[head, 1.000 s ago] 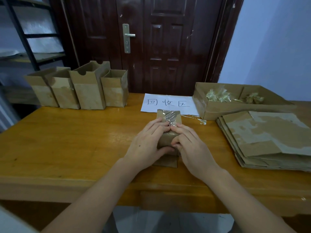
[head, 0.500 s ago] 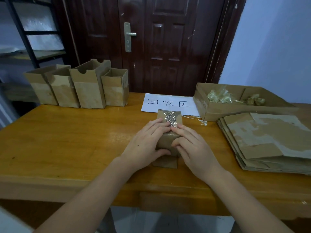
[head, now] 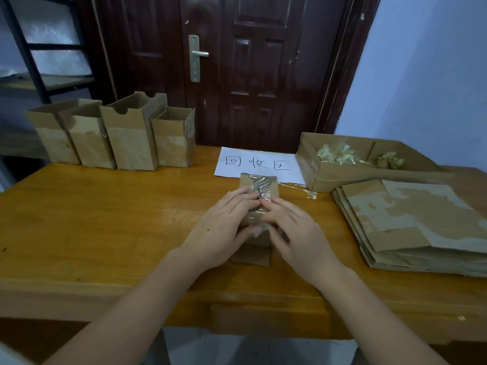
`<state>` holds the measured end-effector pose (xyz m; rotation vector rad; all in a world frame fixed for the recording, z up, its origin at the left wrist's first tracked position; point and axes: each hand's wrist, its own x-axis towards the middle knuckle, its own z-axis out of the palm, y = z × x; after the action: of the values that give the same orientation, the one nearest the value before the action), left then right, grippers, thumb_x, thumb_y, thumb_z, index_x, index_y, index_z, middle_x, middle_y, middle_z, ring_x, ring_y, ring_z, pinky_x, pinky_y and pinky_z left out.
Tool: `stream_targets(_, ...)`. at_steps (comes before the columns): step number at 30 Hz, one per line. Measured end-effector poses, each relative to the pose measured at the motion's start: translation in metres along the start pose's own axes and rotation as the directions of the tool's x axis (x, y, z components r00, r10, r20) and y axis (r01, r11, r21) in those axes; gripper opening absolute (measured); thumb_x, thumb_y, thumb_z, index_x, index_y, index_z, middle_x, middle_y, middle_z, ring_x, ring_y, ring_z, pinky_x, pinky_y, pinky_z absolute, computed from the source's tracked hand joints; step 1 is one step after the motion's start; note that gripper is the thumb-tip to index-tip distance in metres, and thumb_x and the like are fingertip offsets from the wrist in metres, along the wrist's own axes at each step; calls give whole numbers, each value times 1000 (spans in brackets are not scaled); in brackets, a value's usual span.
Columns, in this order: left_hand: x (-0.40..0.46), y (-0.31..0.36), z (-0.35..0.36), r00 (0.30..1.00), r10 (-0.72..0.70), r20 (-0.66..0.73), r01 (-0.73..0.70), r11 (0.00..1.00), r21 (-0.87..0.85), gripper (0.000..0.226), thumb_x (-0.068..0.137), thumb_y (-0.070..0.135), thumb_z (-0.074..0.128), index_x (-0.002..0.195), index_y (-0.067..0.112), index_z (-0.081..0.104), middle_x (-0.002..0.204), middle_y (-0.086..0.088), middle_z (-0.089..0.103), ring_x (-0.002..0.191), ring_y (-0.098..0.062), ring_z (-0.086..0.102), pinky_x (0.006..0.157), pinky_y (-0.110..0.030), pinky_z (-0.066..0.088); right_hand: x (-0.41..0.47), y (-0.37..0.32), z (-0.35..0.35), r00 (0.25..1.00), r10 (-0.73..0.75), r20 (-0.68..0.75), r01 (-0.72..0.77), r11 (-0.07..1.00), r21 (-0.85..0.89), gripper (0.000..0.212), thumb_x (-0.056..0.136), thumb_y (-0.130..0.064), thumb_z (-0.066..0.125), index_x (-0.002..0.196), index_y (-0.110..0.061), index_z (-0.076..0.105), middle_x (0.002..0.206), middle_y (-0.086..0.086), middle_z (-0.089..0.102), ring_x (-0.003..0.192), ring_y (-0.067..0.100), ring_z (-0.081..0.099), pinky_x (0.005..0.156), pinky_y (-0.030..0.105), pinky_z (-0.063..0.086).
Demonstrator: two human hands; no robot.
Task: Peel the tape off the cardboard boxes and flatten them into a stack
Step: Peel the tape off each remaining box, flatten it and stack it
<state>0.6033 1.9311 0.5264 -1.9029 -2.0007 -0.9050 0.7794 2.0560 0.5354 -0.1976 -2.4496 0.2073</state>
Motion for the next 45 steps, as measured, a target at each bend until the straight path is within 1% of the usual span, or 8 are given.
stream_targets(3, -3, -2, -4, 997, 65, -36, -61, 994, 86, 57, 99, 47, 55, 150, 22, 46, 159, 5, 43, 153, -9, 26, 127, -39, 21, 4, -3, 3, 997, -12, -74, 10, 999, -35, 22, 102, -23, 52, 109, -16, 72, 135, 4, 66, 136, 20, 54, 106, 40, 46)
stream_targets(11, -14, 4, 5, 963, 116, -242, -115, 993, 20, 24, 101, 23, 63, 123, 16, 71, 134, -1, 67, 134, -15, 55, 118, -39, 41, 10, -4, 7, 988, -60, -144, 49, 996, -75, 29, 104, -24, 47, 111, -10, 72, 125, 5, 72, 126, 20, 63, 95, 41, 52)
stream_targets(19, -9, 7, -9, 966, 146, -215, -132, 988, 81, 23, 100, 15, 59, 119, 11, 72, 130, -6, 70, 130, -17, 59, 116, -39, 40, 8, 1, 1, 993, -94, -68, 90, 994, -67, 31, 92, -22, 61, 121, -16, 70, 134, -2, 67, 134, 15, 56, 102, 37, 49)
stream_targets(24, -13, 9, -17, 985, 73, -159, -64, 996, 60, 40, 98, 42, 59, 130, 19, 66, 138, 3, 62, 134, 6, 34, 118, -14, 18, 10, -3, 0, 993, -81, -90, 76, 995, -59, 29, 99, -23, 50, 110, -12, 75, 127, 2, 71, 126, 17, 62, 96, 41, 54)
stream_targets(28, -13, 6, -19, 989, 108, -104, -100, 991, 85, 23, 95, 29, 66, 117, 21, 71, 135, 3, 67, 133, 5, 42, 120, -11, 16, 13, -3, -1, 994, -63, -93, 58, 997, -54, 31, 102, -24, 47, 115, -9, 72, 124, 5, 72, 121, 18, 66, 93, 45, 55)
stream_targets(35, -7, 15, -21, 979, 83, -184, -72, 995, 63, 34, 108, 23, 43, 122, 10, 71, 128, -2, 71, 124, -8, 62, 114, -29, 39, 14, 1, 8, 975, -131, -179, 107, 985, -137, 29, 105, -22, 50, 112, -6, 73, 119, 7, 74, 117, 15, 68, 89, 36, 55)
stream_targets(40, -6, 17, -20, 982, 26, -185, -10, 996, 87, 27, 106, 18, 49, 122, 11, 69, 116, -3, 76, 105, -14, 71, 107, -31, 44, 17, 1, 7, 951, -191, -245, 150, 973, -174, 26, 102, -18, 54, 103, -3, 74, 104, 8, 78, 98, 16, 74, 78, 35, 57)
stream_targets(45, -9, 19, -21, 982, -3, -188, 9, 999, 33, 25, 103, 21, 53, 122, 15, 68, 113, 2, 76, 112, -3, 57, 109, -6, 23, 22, -2, 4, 930, -207, -304, 152, 969, -194, 28, 104, -21, 51, 100, -5, 74, 87, -2, 76, 69, 13, 65, 64, 27, 48)
